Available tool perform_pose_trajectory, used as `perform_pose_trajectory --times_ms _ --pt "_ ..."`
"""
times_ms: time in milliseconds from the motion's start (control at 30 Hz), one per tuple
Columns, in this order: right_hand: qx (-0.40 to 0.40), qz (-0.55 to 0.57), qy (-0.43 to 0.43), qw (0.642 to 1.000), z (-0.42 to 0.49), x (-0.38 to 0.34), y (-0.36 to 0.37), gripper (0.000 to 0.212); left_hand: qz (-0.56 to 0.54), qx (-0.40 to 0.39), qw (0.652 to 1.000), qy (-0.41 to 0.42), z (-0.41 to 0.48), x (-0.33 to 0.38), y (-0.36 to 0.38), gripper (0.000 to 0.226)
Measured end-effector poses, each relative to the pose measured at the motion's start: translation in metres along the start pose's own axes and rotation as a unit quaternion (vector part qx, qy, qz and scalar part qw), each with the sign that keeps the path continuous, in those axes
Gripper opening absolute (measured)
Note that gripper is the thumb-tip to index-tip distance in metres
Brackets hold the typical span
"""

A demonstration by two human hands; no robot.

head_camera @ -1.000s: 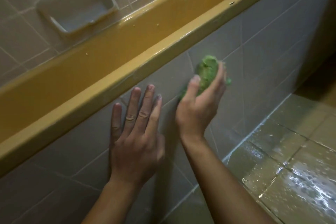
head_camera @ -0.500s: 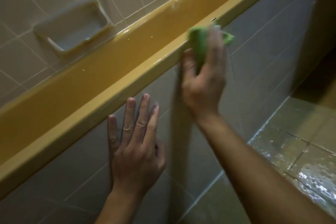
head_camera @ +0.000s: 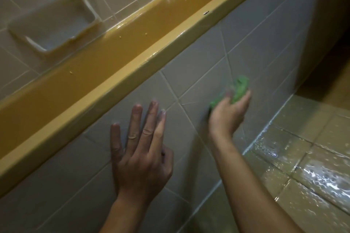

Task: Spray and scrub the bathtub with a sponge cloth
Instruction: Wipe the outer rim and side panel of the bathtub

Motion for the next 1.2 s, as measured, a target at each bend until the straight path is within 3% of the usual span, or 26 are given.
perform_pose_trajectory --times_ms 100,167,233,300,367,433,500,533,600,667,733,833,933,967,1067,1200 --pt "-0.087 -0.015 -0.299 0.95 -0.062 -0.079 0.024 0.055 0.009 0.016 1.0 -0.005 0.001 0.002 0.003 0.063" --pt "-0.108 -0.028 -0.37 0.922 -0.079 -0.068 0.026 0.054 0.015 0.021 1.0 -0.008 0.0 0.002 0.004 0.062" --pt "-0.071 -0.038 -0.293 0.953 -0.061 -0.011 0.014 0.057 0.025 0.016 1.0 -0.007 0.0 0.004 0.006 0.066" --pt "-0.02 -0.038 -0.087 0.995 -0.021 0.069 -0.008 0.064 0.037 0.0 0.999 -0.004 0.001 0.006 0.01 0.072" --pt "-0.005 -0.037 0.137 0.99 0.015 0.153 -0.031 0.068 0.043 -0.018 0.999 0.004 0.001 0.007 0.013 0.076" --pt "0.0 -0.02 0.27 0.963 0.037 0.197 -0.049 0.061 0.047 -0.033 0.998 0.01 0.0 0.008 0.014 0.078" --pt "-0.003 -0.033 0.257 0.966 0.04 0.19 -0.046 0.06 0.052 -0.039 0.998 0.012 -0.001 0.007 0.015 0.078" --pt "-0.005 -0.047 0.198 0.979 0.033 0.167 -0.039 0.062 0.055 -0.041 0.998 0.011 -0.001 0.007 0.015 0.079" --pt "-0.016 -0.044 -0.007 0.999 -0.004 0.095 -0.019 0.064 0.056 -0.045 0.997 0.015 0.0 0.009 0.016 0.079" --pt "-0.047 -0.03 -0.17 0.984 -0.049 0.044 0.001 0.059 0.052 -0.05 0.997 0.024 0.002 0.012 0.016 0.079" --pt "-0.048 -0.027 -0.217 0.975 -0.062 0.04 0.005 0.056 0.045 -0.057 0.997 0.036 0.002 0.013 0.016 0.079" --pt "-0.012 -0.052 -0.039 0.998 -0.018 0.113 -0.019 0.071 0.027 -0.066 0.996 0.056 -0.001 0.008 0.012 0.078" --pt "-0.032 -0.046 0.219 0.974 0.022 0.2 -0.049 0.07 0.004 -0.083 0.993 0.079 -0.007 0.002 0.007 0.078" --pt "-0.04 -0.034 0.252 0.966 0.025 0.211 -0.055 0.066 -0.004 -0.089 0.993 0.083 -0.01 0.0 0.005 0.079" --pt "-0.051 -0.052 0.233 0.97 0.003 0.201 -0.05 0.063 -0.022 -0.093 0.992 0.083 -0.016 -0.005 0.001 0.079" --pt "-0.017 -0.045 0.132 0.99 -0.074 0.166 -0.027 0.068 -0.031 -0.09 0.992 0.079 -0.018 -0.006 0.003 0.079"
Point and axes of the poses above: each hand's wrist, its own z-axis towards the middle knuckle, its own y-axis out of the palm, x = y × z, the point moved 9 cm from there along z, towards the middle knuckle, and after that the axes turned 8 degrees about -x, right-handed, at the moved point
